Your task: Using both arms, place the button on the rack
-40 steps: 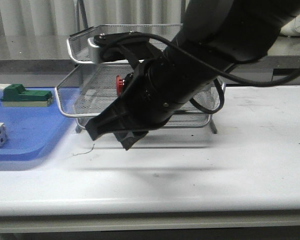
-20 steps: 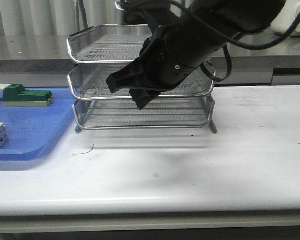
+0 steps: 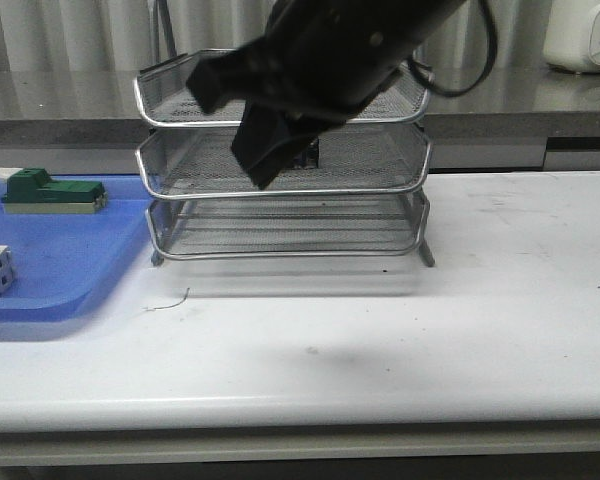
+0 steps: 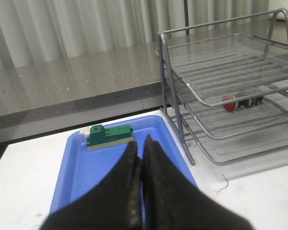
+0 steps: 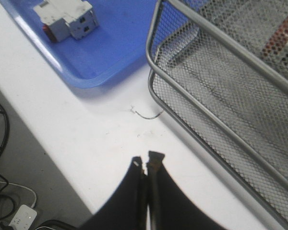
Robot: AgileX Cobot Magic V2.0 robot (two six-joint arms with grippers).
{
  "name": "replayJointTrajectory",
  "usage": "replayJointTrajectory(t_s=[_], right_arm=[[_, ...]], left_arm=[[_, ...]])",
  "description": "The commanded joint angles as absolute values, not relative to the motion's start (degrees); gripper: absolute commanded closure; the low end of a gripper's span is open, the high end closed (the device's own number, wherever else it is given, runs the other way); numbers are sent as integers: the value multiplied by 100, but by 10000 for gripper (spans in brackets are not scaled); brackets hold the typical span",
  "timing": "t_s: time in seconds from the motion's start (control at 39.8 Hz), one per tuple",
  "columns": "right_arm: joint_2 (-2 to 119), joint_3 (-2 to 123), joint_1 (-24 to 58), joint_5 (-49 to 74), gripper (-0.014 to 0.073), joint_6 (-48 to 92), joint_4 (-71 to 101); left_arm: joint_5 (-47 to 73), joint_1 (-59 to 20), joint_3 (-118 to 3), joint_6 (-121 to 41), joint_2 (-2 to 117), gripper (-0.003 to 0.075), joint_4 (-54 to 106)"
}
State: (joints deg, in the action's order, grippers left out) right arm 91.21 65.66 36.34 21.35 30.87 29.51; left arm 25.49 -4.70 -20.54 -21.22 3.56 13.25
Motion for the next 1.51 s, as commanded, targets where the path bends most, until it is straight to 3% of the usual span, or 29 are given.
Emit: replayJointTrajectory(t_s=[0.0,0.25,0.5,1.06,1.48], right_arm=[[8374,6753,3355,2518,653,3087,2956],[7259,6699,2030,3354,653,2833,2742],[5586,5357,1133,2802,653,2741,2619],[1913,2155,1071,1543,653,2741,3299],[1317,1820,1071,1399,653,2741,3301]], left_arm=[[2067,-453,-2193,-2059,426,739,1424],[2067,-453,-2193,-2059,426,739,1424],[2067,-453,-2193,-2059,426,739,1424],[2067,-453,-2193,-2059,426,739,1424],[2067,-453,-2193,-2059,426,739,1424]])
